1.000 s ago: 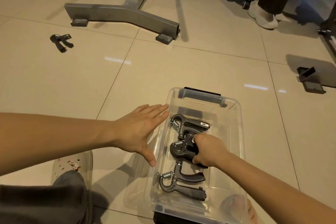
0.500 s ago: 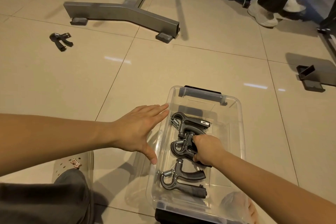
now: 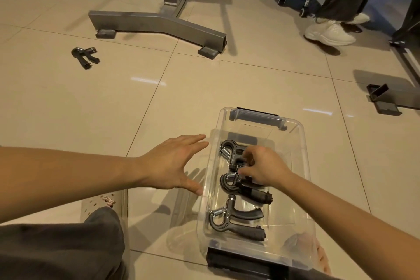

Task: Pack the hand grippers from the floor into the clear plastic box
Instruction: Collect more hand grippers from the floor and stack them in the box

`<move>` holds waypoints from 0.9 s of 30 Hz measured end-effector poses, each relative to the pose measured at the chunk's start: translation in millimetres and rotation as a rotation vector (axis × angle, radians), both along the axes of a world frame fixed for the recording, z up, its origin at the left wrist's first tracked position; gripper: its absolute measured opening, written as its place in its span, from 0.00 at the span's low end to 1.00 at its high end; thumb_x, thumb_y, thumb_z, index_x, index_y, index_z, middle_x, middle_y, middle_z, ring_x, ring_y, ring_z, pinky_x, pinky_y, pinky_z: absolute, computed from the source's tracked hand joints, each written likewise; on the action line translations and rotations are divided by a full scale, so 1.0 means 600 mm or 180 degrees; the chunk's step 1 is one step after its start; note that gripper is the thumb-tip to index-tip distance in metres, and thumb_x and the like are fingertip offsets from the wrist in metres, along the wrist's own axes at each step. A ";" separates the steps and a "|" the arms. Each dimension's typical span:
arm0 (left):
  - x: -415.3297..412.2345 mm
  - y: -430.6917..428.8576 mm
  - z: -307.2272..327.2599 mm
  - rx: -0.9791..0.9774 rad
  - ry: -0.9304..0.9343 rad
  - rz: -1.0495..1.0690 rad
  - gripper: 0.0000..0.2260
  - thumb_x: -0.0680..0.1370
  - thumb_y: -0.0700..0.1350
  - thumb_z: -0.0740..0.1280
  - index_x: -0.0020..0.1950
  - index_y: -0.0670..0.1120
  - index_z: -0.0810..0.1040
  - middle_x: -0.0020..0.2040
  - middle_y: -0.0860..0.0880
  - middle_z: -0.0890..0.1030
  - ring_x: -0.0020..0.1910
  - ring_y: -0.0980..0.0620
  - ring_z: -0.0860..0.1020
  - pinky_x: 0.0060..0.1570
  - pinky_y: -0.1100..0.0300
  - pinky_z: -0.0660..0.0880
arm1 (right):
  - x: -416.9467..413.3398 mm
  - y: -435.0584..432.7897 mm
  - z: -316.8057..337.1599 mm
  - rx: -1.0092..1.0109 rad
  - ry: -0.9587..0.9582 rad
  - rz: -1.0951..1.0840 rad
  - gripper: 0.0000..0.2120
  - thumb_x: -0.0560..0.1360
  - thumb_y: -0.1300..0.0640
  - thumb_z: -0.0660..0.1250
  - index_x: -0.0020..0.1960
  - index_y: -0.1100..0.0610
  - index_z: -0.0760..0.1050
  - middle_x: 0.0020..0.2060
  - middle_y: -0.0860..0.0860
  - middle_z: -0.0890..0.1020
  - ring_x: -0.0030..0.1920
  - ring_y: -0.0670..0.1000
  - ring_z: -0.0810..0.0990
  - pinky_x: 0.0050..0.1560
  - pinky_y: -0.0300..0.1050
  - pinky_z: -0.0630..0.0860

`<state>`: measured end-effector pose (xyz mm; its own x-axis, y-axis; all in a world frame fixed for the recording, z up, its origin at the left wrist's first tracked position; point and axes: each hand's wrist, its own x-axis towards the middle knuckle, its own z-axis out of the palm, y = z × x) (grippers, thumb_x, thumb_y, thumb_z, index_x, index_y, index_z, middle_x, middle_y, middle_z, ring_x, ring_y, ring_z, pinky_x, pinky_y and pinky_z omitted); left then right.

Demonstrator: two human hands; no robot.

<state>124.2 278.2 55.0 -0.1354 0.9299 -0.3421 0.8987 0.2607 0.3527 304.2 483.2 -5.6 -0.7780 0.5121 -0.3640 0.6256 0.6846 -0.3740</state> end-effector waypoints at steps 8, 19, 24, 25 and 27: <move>-0.091 -0.070 0.113 0.0131 0.0043 0.0585 0.33 0.70 0.65 0.75 0.71 0.53 0.73 0.68 0.56 0.75 0.63 0.56 0.75 0.60 0.57 0.74 | -0.075 -0.087 0.197 -0.0333 0.0769 0.0544 0.22 0.69 0.45 0.79 0.58 0.53 0.79 0.49 0.45 0.83 0.49 0.43 0.81 0.52 0.43 0.80; -0.229 -0.380 0.312 0.0634 0.0052 0.1267 0.19 0.73 0.56 0.77 0.60 0.51 0.80 0.52 0.57 0.81 0.50 0.59 0.81 0.51 0.57 0.81 | -0.282 -0.352 0.459 -0.0136 0.1075 0.1460 0.21 0.72 0.50 0.78 0.61 0.56 0.79 0.51 0.49 0.84 0.50 0.46 0.83 0.52 0.40 0.81; -0.261 -0.538 0.366 0.0749 0.0079 0.1618 0.19 0.73 0.55 0.76 0.61 0.51 0.79 0.53 0.57 0.81 0.51 0.59 0.80 0.50 0.61 0.80 | -0.374 -0.498 0.492 -0.0088 0.1006 0.1756 0.21 0.72 0.52 0.77 0.62 0.57 0.78 0.54 0.51 0.83 0.52 0.48 0.83 0.57 0.46 0.81; -0.265 -0.567 0.374 0.0760 0.0087 0.1697 0.19 0.73 0.55 0.76 0.61 0.52 0.79 0.53 0.57 0.81 0.51 0.59 0.80 0.49 0.62 0.79 | -0.389 -0.524 0.494 -0.0075 0.0973 0.1819 0.21 0.72 0.53 0.77 0.62 0.58 0.78 0.54 0.52 0.83 0.52 0.49 0.83 0.57 0.46 0.81; -0.272 -0.621 0.384 0.0778 0.0113 0.1843 0.18 0.74 0.54 0.76 0.62 0.52 0.79 0.54 0.56 0.80 0.51 0.59 0.80 0.48 0.65 0.77 | -0.415 -0.572 0.497 -0.0054 0.0955 0.1928 0.21 0.73 0.53 0.77 0.63 0.59 0.78 0.55 0.52 0.83 0.53 0.49 0.82 0.54 0.42 0.80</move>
